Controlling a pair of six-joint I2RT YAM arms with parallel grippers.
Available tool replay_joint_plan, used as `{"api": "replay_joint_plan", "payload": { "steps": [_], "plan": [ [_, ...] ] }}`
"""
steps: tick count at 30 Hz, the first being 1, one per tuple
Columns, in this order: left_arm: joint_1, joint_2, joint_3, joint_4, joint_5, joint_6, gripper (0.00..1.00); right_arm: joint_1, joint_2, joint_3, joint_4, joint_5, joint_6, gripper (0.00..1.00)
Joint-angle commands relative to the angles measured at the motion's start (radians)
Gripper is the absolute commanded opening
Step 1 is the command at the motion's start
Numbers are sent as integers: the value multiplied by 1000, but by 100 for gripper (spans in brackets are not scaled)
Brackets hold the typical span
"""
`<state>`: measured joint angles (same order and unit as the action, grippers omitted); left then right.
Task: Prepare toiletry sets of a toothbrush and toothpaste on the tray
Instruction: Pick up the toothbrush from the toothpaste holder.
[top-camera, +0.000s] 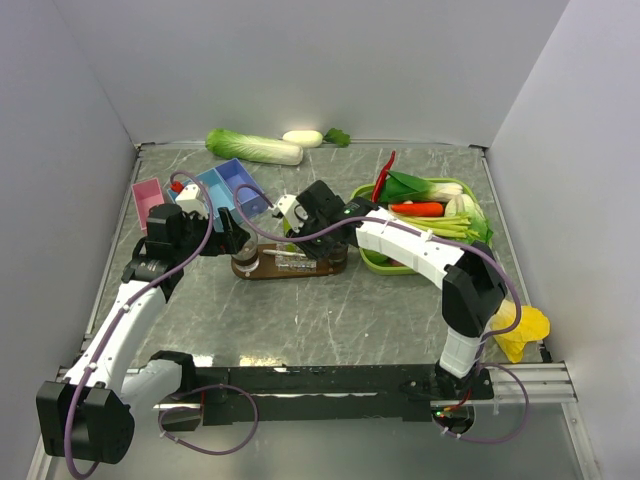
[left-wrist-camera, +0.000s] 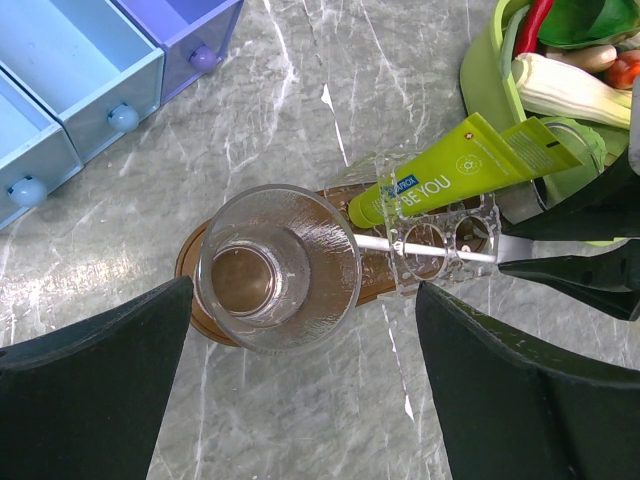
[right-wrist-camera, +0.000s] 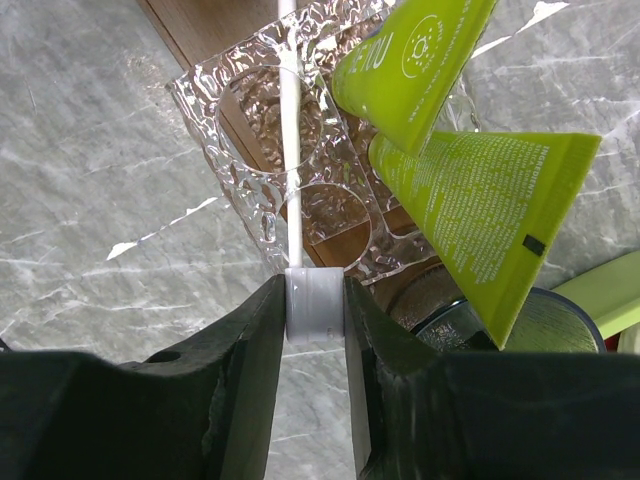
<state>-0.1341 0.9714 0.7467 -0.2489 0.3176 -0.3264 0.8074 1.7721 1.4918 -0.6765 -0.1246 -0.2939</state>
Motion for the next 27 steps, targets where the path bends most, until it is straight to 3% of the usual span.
{"api": "replay_joint_plan", "payload": {
  "steps": [1, 27],
  "plan": [
    [5, -5, 29, 46, 23, 12, 97, 4, 15, 31, -17, -4, -21, 34],
    [7, -3, 33, 40, 28, 12, 97, 4, -56, 28, -38, -4, -2, 6]
  ]
}}
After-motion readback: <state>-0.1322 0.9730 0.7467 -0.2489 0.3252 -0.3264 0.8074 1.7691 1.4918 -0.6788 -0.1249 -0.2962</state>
